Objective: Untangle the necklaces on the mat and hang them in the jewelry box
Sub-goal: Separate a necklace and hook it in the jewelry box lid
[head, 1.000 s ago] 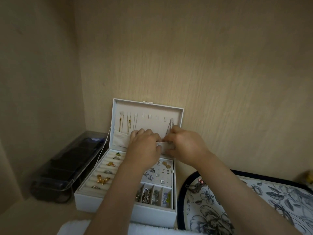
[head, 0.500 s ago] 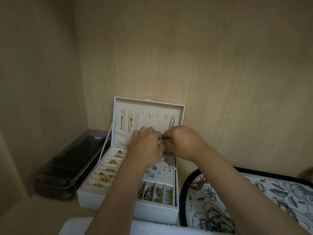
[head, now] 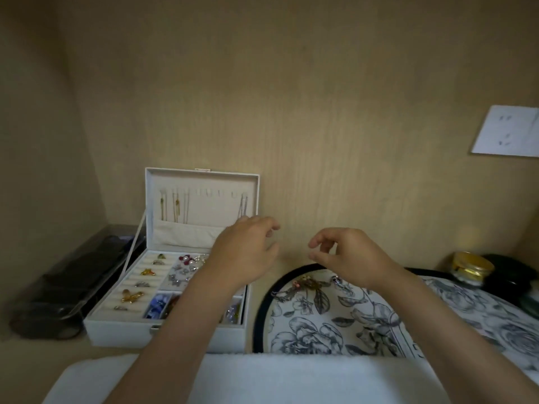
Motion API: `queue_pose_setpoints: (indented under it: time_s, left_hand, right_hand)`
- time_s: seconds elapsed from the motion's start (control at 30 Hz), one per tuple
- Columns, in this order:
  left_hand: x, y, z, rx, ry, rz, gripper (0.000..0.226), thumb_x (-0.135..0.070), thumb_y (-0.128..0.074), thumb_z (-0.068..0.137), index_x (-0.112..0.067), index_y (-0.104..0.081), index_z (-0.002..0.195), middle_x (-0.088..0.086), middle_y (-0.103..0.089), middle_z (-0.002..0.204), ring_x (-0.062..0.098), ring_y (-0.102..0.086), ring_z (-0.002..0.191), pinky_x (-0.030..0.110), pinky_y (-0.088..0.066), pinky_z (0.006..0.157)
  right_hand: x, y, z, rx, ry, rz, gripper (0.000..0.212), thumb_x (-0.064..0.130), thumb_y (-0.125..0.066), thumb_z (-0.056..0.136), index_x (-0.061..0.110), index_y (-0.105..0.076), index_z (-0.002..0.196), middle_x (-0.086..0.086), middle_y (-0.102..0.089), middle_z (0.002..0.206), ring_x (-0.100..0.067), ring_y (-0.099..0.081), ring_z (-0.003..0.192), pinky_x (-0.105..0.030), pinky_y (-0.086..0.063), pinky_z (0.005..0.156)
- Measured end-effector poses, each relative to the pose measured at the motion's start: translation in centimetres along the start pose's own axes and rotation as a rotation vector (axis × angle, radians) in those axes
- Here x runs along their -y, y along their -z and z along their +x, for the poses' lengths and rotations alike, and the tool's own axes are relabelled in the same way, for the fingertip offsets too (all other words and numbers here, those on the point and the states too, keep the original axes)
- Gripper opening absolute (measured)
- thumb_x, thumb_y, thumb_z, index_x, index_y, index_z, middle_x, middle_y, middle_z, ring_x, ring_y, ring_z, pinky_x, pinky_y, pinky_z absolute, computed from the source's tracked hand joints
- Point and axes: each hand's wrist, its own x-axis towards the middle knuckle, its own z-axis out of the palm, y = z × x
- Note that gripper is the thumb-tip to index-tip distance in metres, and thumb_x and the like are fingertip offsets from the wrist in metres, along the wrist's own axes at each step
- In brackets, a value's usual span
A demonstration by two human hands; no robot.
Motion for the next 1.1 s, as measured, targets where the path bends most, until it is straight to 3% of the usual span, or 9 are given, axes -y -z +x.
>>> queue_pose_setpoints:
  time_s: [0.17,0.27,0.33,0.43,0.7,0.83,0.97,1.0,1.1]
  left_hand:
    - [-5.7,-2.8,-0.4,0.167,-0.094,-0.064,0.032,-0.032,-0.056,0.096,-0.028,-0.058,0.128,-0.01,-0.061,0.114,0.007,-0.054,0.101,0.028,-0.048,0.083]
    - [-8.5,-5.5,-0.8,0.243,-0.157,-0.057,0.03,-0.03,-0.058,0.094,-0.026,-0.062,0.124,-0.008,-0.064,0.112,0.008,-0.056,0.096,0.028,-0.049,0.08]
    - [-10.0,-7.4,-1.1,0.298,-0.171,-0.06,0.028,-0.029,-0.059,0.094,-0.027,-0.065,0.121,-0.007,-0.064,0.112,0.008,-0.056,0.093,0.026,-0.047,0.079]
    - [-11.5,-9.9,-1.4,0.365,-0.168,-0.063,0.027,-0.026,-0.058,0.092,-0.028,-0.068,0.117,-0.005,-0.066,0.111,0.015,-0.062,0.1,0.034,-0.052,0.087]
    - [-12.7,-13.7,-1.8,0.334,-0.196,-0.057,0.027,-0.039,-0.06,0.095,-0.041,-0.066,0.121,-0.005,-0.057,0.097,0.016,-0.051,0.101,0.039,-0.05,0.084]
    - [-12.5,-14.9,-1.8,0.269,-0.151,-0.081,0.025,-0.042,-0.06,0.093,-0.038,-0.069,0.117,-0.008,-0.059,0.099,0.014,-0.048,0.103,0.037,-0.048,0.084]
    - [-12.3,-15.1,-1.6,0.198,-0.03,-0.168,0.007,-0.036,-0.064,0.091,-0.039,-0.07,0.087,-0.014,-0.062,0.093,0.009,-0.054,0.093,0.033,-0.048,0.079]
    - [-12.4,-15.1,-1.7,0.196,0.007,-0.216,0.013,-0.034,-0.065,0.09,-0.041,-0.066,0.079,-0.014,-0.062,0.09,0.009,-0.056,0.088,0.032,-0.049,0.076]
    - [-12.5,-14.7,-1.7,0.191,0.146,-0.41,0.013,-0.028,-0.064,0.089,-0.034,-0.063,0.078,-0.013,-0.063,0.08,0.007,-0.061,0.075,0.027,-0.049,0.067]
  right_hand:
    - [-5.0,2.4,-4.8,0.049,-0.14,-0.076,0.007,0.04,-0.069,0.089,0.036,-0.071,0.095,0.014,-0.068,0.086,-0.002,-0.062,0.075,-0.02,-0.047,0.065]
    - [-7.3,2.8,-7.0,0.13,-0.195,-0.073,0.007,0.036,-0.07,0.089,0.034,-0.074,0.095,0.015,-0.069,0.089,-0.001,-0.064,0.078,-0.019,-0.051,0.065]
    - [-8.4,2.8,-8.1,0.183,-0.195,-0.106,0.008,0.034,-0.071,0.088,0.033,-0.076,0.094,0.016,-0.071,0.088,0.0,-0.065,0.081,-0.022,-0.054,0.074]
    - [-9.6,2.6,-9.2,0.211,-0.188,-0.123,0.009,0.035,-0.073,0.085,0.034,-0.079,0.092,0.022,-0.071,0.088,0.005,-0.063,0.082,-0.02,-0.052,0.08]
    - [-11.3,1.7,-9.5,0.18,-0.185,-0.15,0.003,0.036,-0.074,0.083,0.035,-0.077,0.081,0.016,-0.072,0.081,0.0,-0.064,0.077,-0.024,-0.053,0.074]
    - [-11.9,1.0,-9.4,0.119,-0.173,-0.149,0.009,0.041,-0.067,0.084,0.033,-0.072,0.082,0.016,-0.07,0.081,-0.002,-0.063,0.078,-0.025,-0.051,0.071]
    - [-11.7,0.4,-9.2,0.001,-0.146,0.087,0.008,0.032,-0.065,0.088,0.029,-0.07,0.083,0.014,-0.071,0.079,-0.003,-0.064,0.075,-0.03,-0.054,0.075]
    - [-11.5,0.3,-9.2,-0.013,-0.138,0.154,0.008,0.028,-0.065,0.09,0.027,-0.069,0.082,0.012,-0.071,0.078,-0.005,-0.065,0.075,-0.032,-0.055,0.076]
    - [-11.4,0.0,-9.2,-0.045,-0.125,0.293,0.012,0.02,-0.064,0.092,0.026,-0.068,0.083,0.005,-0.072,0.077,-0.008,-0.067,0.074,-0.035,-0.056,0.078]
